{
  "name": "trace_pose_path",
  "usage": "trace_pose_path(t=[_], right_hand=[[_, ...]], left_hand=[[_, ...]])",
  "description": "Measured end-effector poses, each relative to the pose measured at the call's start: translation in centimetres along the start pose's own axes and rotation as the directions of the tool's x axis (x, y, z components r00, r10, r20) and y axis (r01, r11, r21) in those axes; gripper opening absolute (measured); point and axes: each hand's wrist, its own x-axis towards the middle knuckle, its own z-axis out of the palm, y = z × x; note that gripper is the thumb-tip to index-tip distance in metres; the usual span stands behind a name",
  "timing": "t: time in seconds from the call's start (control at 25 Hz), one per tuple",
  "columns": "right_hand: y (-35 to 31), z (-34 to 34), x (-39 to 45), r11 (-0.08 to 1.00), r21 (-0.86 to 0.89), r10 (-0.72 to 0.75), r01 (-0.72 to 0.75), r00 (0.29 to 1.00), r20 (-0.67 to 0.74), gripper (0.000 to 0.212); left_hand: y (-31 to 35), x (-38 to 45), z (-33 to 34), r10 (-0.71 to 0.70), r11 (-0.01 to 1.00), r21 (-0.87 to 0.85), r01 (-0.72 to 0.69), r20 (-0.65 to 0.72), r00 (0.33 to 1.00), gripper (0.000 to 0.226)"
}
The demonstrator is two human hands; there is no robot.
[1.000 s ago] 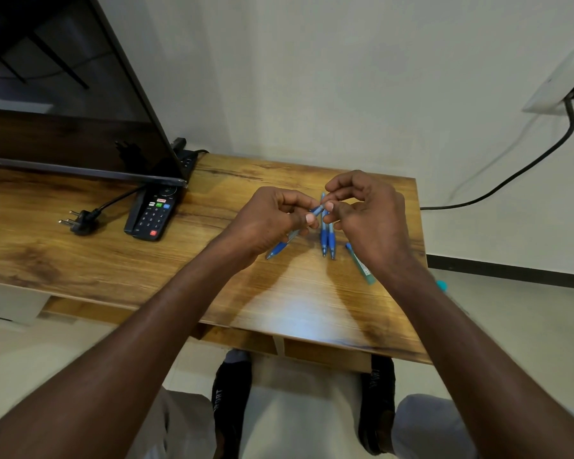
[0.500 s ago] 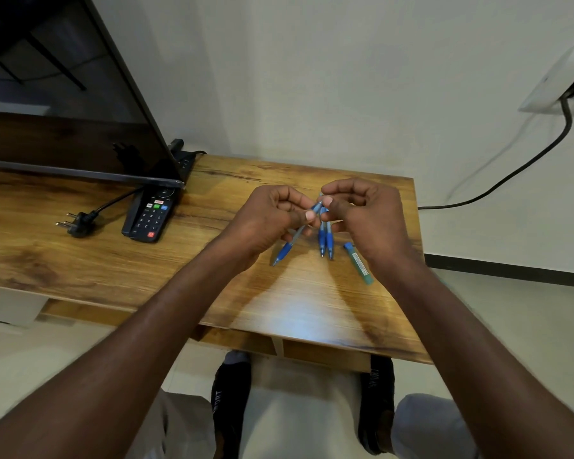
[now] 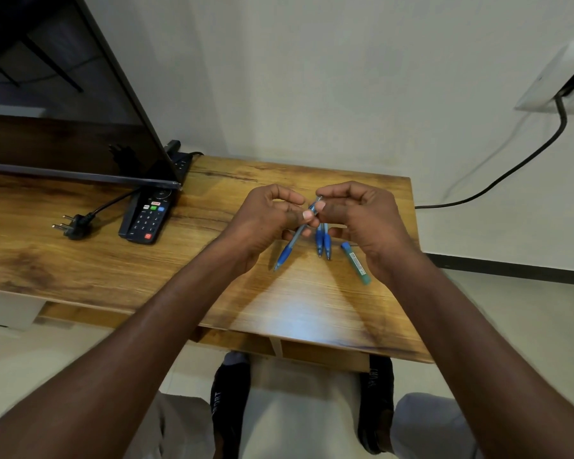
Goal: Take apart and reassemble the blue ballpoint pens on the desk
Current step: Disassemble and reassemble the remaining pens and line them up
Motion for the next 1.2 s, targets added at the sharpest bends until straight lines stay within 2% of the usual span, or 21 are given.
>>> trace_pose_path(t=[0.08, 0.2, 0.32, 0.44, 0.56, 0.68, 0.84, 1.0, 1.08, 1.2], right_hand=[[-0.1, 0.0, 0.0, 0.998, 0.065, 0.018, -0.015, 0.999, -0.038, 0.019], [-0.2, -0.4, 0.1, 0.972, 0.215, 0.11, -0.098, 0.993, -0.046, 0.02], [-0.4, -0.4, 0.2, 0.92, 0.329, 0.194, -0.213, 0.977, 0.088, 0.012], [-0.5, -0.1, 0.2, 0.868, 0.419, 0.208, -0.266, 0.961, 0.181, 0.013], [-0.6, -0.1, 0.1, 0.861, 0.429, 0.209, -0.273, 0.959, 0.191, 0.016], [-0.4, 0.1, 0.2, 0.893, 0.369, 0.207, -0.258, 0.963, 0.172, 0.028], [0.1, 0.2, 0.4, 0.838, 0.487, 0.234, -0.247, 0.968, 0.089, 0.026], [-0.3, -0.8, 0.7, 0.805, 0.551, 0.226, -0.218, 0.973, 0.054, 0.024], [-0.5, -0.9, 0.6, 0.791, 0.559, 0.239, -0.249, 0.967, 0.092, 0.024], [-0.8, -0.4, 0.2, 0.819, 0.435, 0.291, -0.374, 0.924, 0.247, 0.04]], left_hand=[[0.3, -0.1, 0.2, 0.003, 0.999, 0.033, -0.004, 0.03, 1.0, 0.029], [0.5, -0.5, 0.4, 0.005, 0.99, 0.141, -0.022, 0.119, 0.993, 0.016], [0.3, -0.6, 0.2, 0.008, 0.988, 0.152, -0.028, 0.129, 0.992, 0.013], [0.3, -0.5, 0.1, 0.028, 0.986, 0.16, -0.045, 0.11, 0.994, 0.014], [0.3, -0.6, 0.4, 0.032, 0.994, 0.105, -0.042, 0.101, 0.994, 0.009], [0.2, -0.8, 0.7, 0.029, 0.993, 0.111, -0.036, 0.068, 0.997, 0.01], [0.1, -0.8, 1.0, 0.024, 0.989, 0.143, -0.035, 0.074, 0.997, 0.023], [0.0, -0.5, 0.3, 0.011, 0.968, 0.246, -0.043, 0.129, 0.992, 0.014], [-0.1, -0.5, 0.2, 0.005, 0.963, 0.267, -0.043, 0.141, 0.99, 0.014], [-0.2, -0.8, 0.4, -0.001, 0.966, 0.258, -0.034, 0.136, 0.991, 0.016]])
